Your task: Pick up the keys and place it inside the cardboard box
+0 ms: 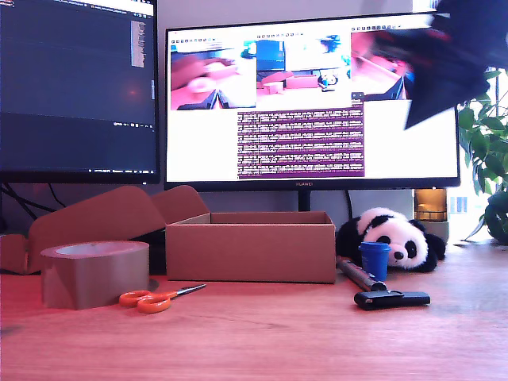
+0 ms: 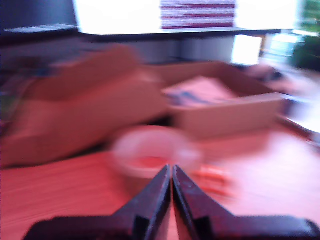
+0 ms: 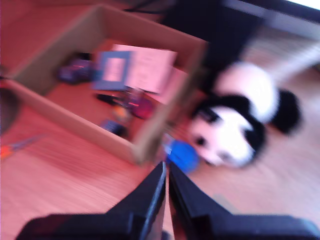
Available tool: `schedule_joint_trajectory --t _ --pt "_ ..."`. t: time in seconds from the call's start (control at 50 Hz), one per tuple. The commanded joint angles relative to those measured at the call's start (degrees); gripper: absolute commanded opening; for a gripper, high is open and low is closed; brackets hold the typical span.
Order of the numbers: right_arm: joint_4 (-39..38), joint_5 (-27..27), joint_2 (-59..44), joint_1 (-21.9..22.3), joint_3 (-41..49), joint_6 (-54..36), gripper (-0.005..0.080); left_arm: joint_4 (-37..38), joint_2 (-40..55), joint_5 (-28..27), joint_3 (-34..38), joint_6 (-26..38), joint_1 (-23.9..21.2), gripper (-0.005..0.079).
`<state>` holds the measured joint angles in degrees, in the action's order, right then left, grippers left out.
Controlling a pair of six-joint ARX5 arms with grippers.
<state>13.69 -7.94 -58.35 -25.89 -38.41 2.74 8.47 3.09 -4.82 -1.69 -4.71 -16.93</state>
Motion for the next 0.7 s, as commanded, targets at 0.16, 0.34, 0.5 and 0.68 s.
schedule_joint_trajectory --t 0.16,0.34,0.5,0.68 --pt "-5.79 -0.24 9.40 7.34 10.21 0.92 -0.0013 -0.79 0.26 4.22 0.94 0.15 4.79 -0.0023" --pt "-9.70 -0.61 18.03 12.57 17.68 2.80 -0.0013 2.27 0.26 4.17 0.94 0.22 4.81 -0.0023" --pt "-10.91 -0.31 26.58 15.47 24.09 2.32 -0.0013 5.75 0.26 4.20 0.94 0.22 4.81 -0.0023" --pt "-10.45 1.88 37.18 16.17 29.88 1.51 -0.0013 5.68 0.26 4.20 0.94 0.22 4.81 -0.0023"
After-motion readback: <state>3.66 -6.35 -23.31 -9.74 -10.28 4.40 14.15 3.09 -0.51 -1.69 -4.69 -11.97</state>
